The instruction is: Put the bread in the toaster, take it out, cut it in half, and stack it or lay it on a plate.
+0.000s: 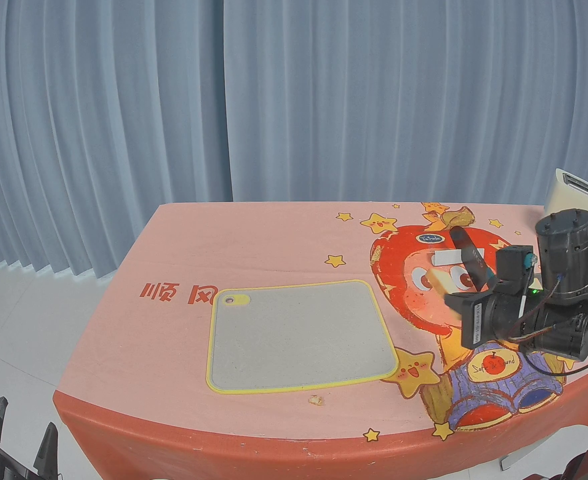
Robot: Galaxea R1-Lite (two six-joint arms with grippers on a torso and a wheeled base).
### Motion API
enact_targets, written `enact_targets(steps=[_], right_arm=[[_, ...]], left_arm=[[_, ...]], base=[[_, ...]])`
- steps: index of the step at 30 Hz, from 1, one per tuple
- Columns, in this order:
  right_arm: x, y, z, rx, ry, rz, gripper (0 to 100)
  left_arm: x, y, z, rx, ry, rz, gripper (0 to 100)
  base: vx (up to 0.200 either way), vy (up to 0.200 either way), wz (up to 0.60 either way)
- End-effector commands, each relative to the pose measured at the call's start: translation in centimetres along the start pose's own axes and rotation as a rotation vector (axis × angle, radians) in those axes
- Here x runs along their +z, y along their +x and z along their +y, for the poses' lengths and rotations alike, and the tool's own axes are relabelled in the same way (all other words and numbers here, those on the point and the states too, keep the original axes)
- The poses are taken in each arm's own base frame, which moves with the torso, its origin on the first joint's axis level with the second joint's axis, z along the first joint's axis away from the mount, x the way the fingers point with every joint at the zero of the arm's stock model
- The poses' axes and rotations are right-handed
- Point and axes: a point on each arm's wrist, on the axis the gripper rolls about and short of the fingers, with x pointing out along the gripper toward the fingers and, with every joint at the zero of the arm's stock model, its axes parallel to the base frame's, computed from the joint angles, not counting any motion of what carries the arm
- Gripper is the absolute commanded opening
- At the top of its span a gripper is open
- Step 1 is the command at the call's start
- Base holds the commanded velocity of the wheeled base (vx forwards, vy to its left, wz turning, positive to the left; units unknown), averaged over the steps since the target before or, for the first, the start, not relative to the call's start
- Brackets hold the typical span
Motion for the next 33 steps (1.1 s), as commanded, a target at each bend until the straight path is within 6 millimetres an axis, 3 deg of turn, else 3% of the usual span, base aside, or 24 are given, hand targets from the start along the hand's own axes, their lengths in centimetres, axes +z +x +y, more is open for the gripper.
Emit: enact_targets(steps=[1, 7, 13, 21, 33], right_arm=[[-0.8, -0.7, -2.2, -0.065, 0.039, 0.005, 0], [-0.9, -0.4, -4.6, -0.153, 0.093, 0.012, 0], [-0.8, -0.2, -5.4, -0.188, 0.113, 0.012, 0], [-1.2, 1.7, -6.7, -0.242, 0.138, 0.069, 0], [-2.5, 4.2, -6.1, -0.250, 0.158, 0.159, 0]], left_arm=[[-0.5, 0.0, 0.0, 0.001, 0.001, 0.001, 100], [-0.5, 0.0, 0.0, 0.001, 0.001, 0.001, 100], [-0.5, 0.0, 0.0, 0.000, 0.002, 0.001, 100], [-0.5, 0.0, 0.0, -0.002, 0.004, 0.001, 100], [-0.5, 0.0, 0.0, -0.002, 0.004, 0.001, 100]], base=[[0.000, -0.200, 0.00], [0.000, -0.200, 0.00], [0.000, -0.200, 0.00], [0.000, 0.000, 0.00], [0.000, 0.000, 0.00]])
